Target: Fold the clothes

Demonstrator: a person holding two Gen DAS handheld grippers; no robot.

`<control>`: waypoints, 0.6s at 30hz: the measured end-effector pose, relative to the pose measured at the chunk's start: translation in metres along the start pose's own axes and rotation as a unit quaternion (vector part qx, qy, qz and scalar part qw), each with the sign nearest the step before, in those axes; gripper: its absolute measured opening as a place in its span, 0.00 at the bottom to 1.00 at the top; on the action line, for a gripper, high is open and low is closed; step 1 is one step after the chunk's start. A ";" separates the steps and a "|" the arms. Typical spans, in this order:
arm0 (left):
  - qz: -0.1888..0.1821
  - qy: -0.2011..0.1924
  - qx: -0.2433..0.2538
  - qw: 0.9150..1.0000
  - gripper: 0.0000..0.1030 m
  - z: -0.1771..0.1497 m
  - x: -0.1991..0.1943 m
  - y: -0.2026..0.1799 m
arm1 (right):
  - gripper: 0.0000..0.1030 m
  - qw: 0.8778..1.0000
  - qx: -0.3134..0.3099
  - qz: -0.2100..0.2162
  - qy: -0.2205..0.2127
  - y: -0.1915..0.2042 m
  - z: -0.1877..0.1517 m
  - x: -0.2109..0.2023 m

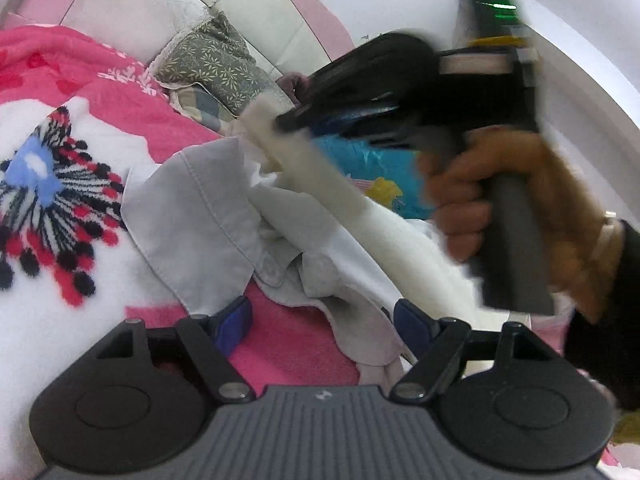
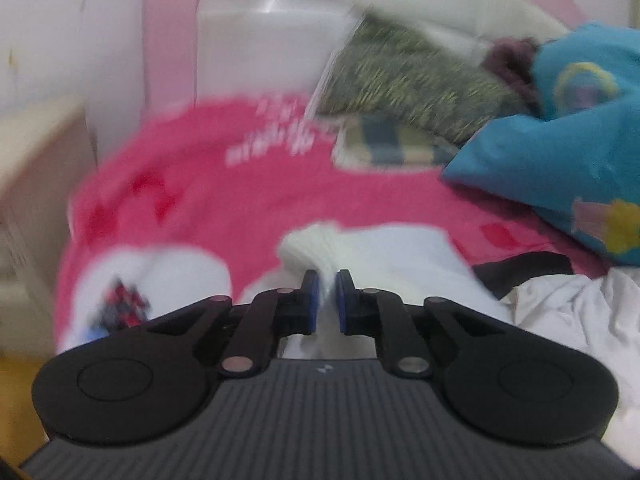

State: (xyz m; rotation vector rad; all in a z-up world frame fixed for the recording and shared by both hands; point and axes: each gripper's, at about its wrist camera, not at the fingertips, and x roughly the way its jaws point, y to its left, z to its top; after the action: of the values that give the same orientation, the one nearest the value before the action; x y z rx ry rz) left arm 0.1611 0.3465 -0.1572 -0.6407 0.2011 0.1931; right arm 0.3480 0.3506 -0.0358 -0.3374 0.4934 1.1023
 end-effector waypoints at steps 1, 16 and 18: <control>0.001 0.001 0.001 1.000 0.77 0.001 0.001 0.000 | 0.07 0.999 0.024 0.003 -0.021 -0.007 0.002 -0.015; 0.051 0.032 0.051 0.997 0.75 0.006 0.009 -0.016 | 0.07 0.889 0.323 -0.072 -0.318 -0.086 -0.107 -0.411; 0.076 0.049 0.085 0.992 0.75 0.008 0.011 -0.030 | 0.07 0.867 0.355 -0.091 -0.339 -0.076 -0.151 -0.457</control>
State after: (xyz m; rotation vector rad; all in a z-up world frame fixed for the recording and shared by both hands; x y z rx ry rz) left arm 0.1794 0.3296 -0.1363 -0.4654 0.3576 0.2880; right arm 0.2196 -0.1041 0.0837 0.6335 0.1959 0.7187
